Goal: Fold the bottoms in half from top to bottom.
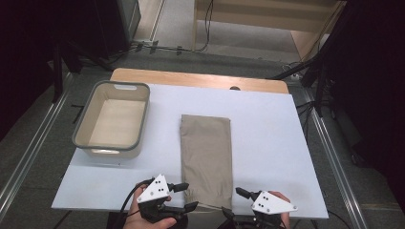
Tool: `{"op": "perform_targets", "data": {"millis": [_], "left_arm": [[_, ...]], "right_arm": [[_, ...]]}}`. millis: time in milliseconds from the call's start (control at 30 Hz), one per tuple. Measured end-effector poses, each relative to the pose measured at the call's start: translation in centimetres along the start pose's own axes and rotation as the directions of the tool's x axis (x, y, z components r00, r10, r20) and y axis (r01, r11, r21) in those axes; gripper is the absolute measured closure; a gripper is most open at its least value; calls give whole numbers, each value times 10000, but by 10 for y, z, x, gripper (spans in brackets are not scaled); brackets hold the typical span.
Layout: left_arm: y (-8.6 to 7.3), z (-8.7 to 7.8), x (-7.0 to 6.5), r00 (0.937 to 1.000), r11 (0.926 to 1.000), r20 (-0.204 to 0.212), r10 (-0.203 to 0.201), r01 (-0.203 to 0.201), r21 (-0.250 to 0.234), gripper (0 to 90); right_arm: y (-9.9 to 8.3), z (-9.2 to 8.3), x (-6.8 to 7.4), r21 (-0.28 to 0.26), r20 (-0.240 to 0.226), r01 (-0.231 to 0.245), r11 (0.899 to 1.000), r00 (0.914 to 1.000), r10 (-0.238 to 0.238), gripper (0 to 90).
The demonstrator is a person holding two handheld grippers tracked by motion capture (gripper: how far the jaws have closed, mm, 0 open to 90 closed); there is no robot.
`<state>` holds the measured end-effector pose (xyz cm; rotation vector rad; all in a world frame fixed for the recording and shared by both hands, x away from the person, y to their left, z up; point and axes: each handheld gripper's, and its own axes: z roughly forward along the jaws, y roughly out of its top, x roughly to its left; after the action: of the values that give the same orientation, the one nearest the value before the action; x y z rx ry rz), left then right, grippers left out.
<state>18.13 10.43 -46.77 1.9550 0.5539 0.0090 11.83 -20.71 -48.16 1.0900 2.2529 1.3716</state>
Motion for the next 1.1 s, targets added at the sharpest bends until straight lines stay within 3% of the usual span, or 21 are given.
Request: {"op": "perform_targets", "data": {"millis": [67, 133, 200, 267, 333, 433, 667, 900, 1100], "left_arm": [[4, 1, 5, 9999, 10000, -109, -39, 40, 68, 149], [8, 2, 12, 10000, 9998, 15, -63, 63, 162, 118], [13, 4, 18, 10000, 9998, 80, -46, 45, 189, 52], [19, 6, 24, 9997, 10000, 226, 51, -52, 47, 5], [26, 9, 30, 9993, 9995, 219, 319, -320, 18, 0], [37, 12, 46, 9998, 9997, 10, 222, -222, -135, 0], [55, 30, 82, 9989, 9996, -415, 238, -231, 171, 0], [76, 48, 123, 9957, 9993, -919, -117, 149, 337, 0], [86, 63, 153, 9909, 9977, -1275, -433, 496, 468, 0]], "right_arm": [[4, -2, -5, -102, -56, -5, 9999, 10000, 4, 72], [9, -2, -10, -235, -202, -64, 9997, 9998, 60, 0], [16, -1, -16, -332, -421, -198, 9993, 9989, 184, 0], [22, 1, -20, -515, -257, -130, 9986, 9996, 117, 0], [29, 5, -26, -516, -127, -55, 9987, 9999, 48, 0], [40, 12, -36, -445, -52, 45, 9990, 10000, -47, 0], [63, 35, -69, -419, 129, -7, 9991, 9999, 13, 0], [85, 63, -101, -165, 293, 38, 9999, 9996, -33, 0], [96, 92, -125, 191, 156, -101, 9998, 9998, 98, 0]]}}
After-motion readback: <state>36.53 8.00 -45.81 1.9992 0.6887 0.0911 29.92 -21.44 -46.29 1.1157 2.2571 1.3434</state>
